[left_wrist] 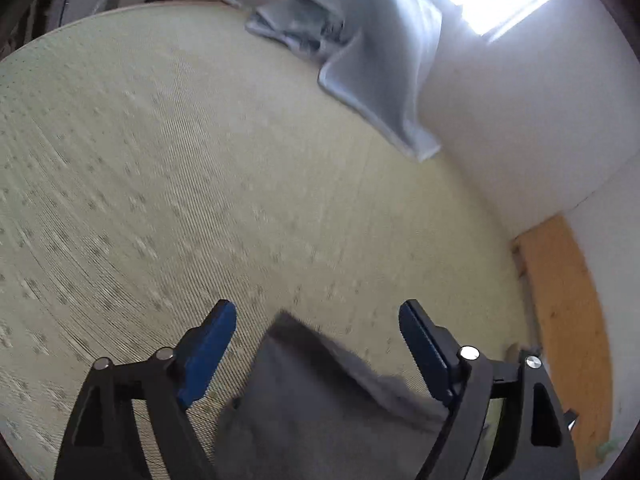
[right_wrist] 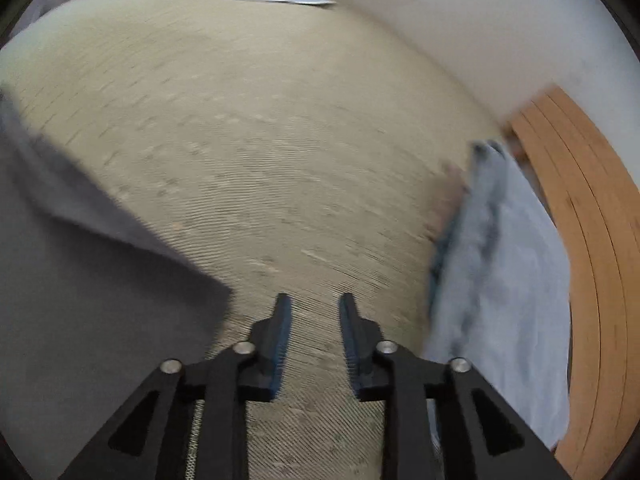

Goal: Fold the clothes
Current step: 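Lay the folded hem down and open both grippers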

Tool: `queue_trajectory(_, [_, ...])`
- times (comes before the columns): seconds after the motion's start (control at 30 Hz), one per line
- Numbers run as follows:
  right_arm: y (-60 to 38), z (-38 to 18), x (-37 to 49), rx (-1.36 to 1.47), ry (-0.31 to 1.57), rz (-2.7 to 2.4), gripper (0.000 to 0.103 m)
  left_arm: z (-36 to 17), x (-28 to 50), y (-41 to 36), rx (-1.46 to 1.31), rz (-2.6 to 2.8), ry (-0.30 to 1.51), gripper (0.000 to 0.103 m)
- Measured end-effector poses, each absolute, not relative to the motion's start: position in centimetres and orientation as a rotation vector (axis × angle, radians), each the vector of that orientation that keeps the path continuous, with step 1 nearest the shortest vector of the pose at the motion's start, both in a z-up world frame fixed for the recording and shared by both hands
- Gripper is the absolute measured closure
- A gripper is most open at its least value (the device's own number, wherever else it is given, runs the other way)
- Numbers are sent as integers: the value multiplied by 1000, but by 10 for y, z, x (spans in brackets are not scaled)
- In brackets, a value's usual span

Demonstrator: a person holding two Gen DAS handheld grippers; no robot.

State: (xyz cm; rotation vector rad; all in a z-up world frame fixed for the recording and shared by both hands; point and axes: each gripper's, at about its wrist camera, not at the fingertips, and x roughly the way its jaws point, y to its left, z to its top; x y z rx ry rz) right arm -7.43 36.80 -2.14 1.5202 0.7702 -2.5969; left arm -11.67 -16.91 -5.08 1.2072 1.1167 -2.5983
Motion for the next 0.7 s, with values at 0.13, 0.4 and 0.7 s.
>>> queue_trajectory(0.13, [350, -2, -56, 1401, 657, -2580, 62, -42, -93, -181, 1179, -2566, 1158, 16])
queue_trajectory(0.4, [225, -7, -35, 1231, 777, -2239, 50, -54, -31, -90, 1394, -2644, 1106, 16])
queue_trajectory(0.7, [124, -30, -45, 1190, 903, -2046, 50, -91, 6, -21, 1660, -2709, 695, 16])
